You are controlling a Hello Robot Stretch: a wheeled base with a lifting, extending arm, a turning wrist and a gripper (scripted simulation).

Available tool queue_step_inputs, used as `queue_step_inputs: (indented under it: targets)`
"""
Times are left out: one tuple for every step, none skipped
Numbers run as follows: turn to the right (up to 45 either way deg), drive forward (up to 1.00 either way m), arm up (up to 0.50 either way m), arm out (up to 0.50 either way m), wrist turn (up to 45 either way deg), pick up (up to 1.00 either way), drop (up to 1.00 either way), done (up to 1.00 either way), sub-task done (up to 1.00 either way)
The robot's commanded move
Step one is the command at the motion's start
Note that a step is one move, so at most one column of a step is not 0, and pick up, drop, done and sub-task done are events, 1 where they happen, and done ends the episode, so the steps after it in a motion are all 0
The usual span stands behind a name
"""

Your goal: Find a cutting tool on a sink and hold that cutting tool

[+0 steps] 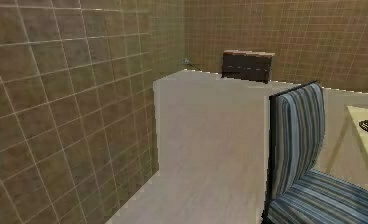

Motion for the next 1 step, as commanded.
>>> queue_step_inputs:
  targets:
    - [-3.0,0.0,0.0,0.0,0.0,0.0,0.0,0.0,0.0]
